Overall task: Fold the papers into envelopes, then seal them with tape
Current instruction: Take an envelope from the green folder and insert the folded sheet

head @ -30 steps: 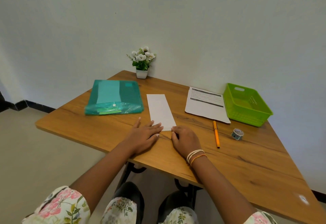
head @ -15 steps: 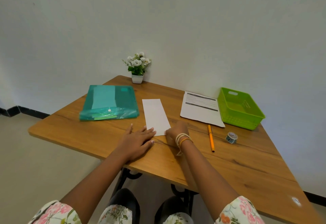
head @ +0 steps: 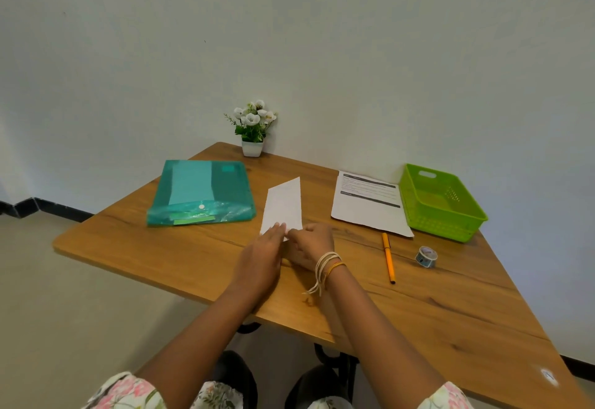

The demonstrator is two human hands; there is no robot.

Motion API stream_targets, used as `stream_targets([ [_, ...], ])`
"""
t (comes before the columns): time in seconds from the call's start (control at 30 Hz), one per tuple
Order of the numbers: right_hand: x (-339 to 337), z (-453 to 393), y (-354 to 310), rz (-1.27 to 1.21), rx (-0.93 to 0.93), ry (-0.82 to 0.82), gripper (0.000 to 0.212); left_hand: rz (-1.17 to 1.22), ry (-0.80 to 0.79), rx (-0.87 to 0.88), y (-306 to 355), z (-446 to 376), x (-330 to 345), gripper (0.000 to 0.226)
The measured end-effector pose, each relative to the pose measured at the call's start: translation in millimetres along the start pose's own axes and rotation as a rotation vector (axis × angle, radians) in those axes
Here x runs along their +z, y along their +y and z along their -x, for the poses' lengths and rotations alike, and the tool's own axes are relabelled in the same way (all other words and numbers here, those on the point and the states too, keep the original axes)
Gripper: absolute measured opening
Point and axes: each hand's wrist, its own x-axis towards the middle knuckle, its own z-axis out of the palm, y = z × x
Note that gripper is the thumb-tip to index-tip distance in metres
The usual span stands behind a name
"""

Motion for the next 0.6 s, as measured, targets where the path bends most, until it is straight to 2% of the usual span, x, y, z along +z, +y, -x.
stream_targets([
  [0.1, -3.6, 10.9, -3.3, -0.034, -0.189, -0.016, 0.030, 0.139, 0.157, -0.078, 5.1, -5.1, -3.8, 0.044],
  [0.2, -13.7, 11.5, -5.6, -0.099, -0.216, -0.057, 0.030, 0.361, 0.262, -0.178, 2.2, -14.4, -12.3, 0.034],
  [0.3, -21.6, 5.1, -0.8, -0.112, -0.221, -0.002, 0.032, 0.580, 0.297, -0.294, -4.1, -20.7, -24.8, 0.022],
  [0.4, -24.8, -2.5, 10.6, -0.008, -0.293, 0.177, 0.020, 0.805, 0.193, -0.402, -13.2, -28.1, -34.6, 0.021],
  [0.47, -27.1, -4.1, 18.3, 0.119, -0.349, 0.322, 0.009, 0.992, 0.051, -0.553, -21.7, -33.0, -39.9, 0.019],
  [0.53, -29.6, -4.0, 27.4, 0.265, -0.387, 0.432, 0.016, 1.136, -0.123, -0.701, -31.2, -36.5, -42.5, 0.023],
  [0.6, -33.8, -3.7, 37.5, 0.407, -0.408, 0.477, 0.020, 1.161, -0.250, -0.817, -37.9, -42.6, -42.7, 0.025],
])
